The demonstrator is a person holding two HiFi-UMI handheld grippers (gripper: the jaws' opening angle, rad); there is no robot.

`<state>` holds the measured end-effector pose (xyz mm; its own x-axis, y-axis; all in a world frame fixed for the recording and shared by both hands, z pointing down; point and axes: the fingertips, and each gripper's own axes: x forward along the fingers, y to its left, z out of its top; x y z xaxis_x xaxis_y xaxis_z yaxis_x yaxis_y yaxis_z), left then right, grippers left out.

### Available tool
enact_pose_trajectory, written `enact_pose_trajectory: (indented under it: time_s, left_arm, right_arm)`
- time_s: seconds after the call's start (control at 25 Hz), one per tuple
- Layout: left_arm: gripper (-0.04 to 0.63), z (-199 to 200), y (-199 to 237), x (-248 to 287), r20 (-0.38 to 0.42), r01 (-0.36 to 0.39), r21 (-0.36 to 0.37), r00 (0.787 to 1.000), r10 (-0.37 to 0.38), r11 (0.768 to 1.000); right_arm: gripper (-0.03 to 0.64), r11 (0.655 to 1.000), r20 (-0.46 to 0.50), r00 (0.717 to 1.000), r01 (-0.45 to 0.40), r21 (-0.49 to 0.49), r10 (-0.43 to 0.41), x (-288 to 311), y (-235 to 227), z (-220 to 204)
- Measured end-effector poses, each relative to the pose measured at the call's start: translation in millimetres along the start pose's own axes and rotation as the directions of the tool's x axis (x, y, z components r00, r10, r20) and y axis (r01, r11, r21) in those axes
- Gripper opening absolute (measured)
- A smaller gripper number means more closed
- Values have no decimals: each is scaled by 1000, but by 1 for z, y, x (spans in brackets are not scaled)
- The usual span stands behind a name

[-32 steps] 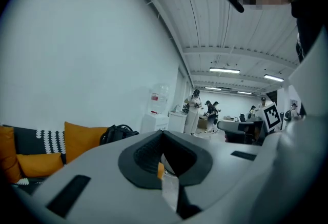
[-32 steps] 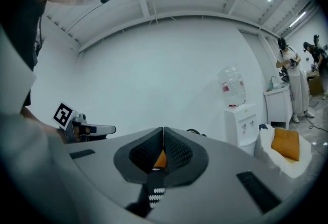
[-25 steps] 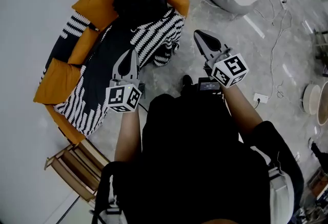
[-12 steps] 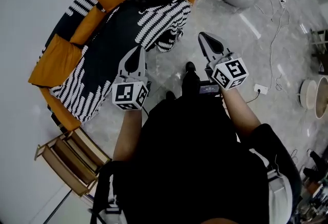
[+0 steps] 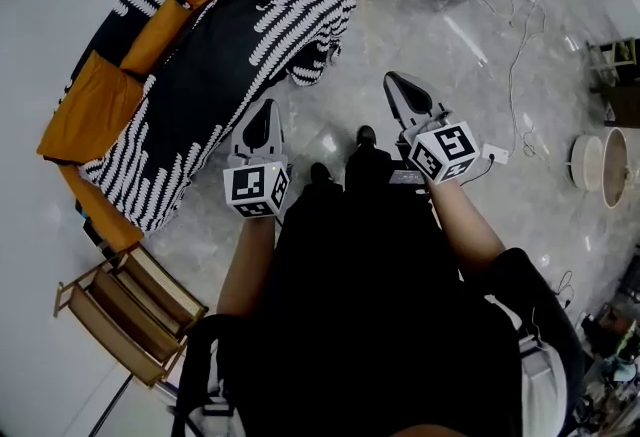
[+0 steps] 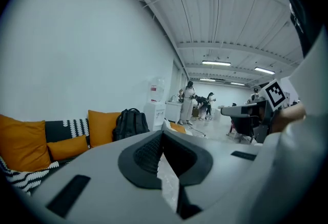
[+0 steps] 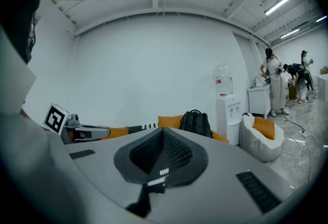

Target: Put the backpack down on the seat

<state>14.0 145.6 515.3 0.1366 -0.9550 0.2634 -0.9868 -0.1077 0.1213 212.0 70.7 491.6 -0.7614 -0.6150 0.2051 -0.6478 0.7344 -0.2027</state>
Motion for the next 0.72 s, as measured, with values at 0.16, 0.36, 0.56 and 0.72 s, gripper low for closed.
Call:
enact_pose_trajectory:
  time_s: [0.16, 0.36, 0.56, 0.72]
  left_arm:
    - [15, -5, -3, -2, -13, -2, 5, 1000, 2, 1000]
    - [15, 9, 8, 5, 2, -46, 10, 999, 46, 999]
    - [17, 39, -31, 14, 41, -60, 17, 997, 59, 998]
    - [17, 59, -89, 22, 87, -2, 11, 996, 1, 1000]
  right_arm:
    - [31, 1000, -13, 1000, 0, -5, 0, -3, -4, -3]
    - [31, 999, -12, 1000, 7, -35, -8, 10, -14, 5]
    - [32, 999, 7, 1000, 5, -45, -4, -22, -41, 23]
    - [31, 1000, -28, 999, 17, -18, -18, -60, -75, 11]
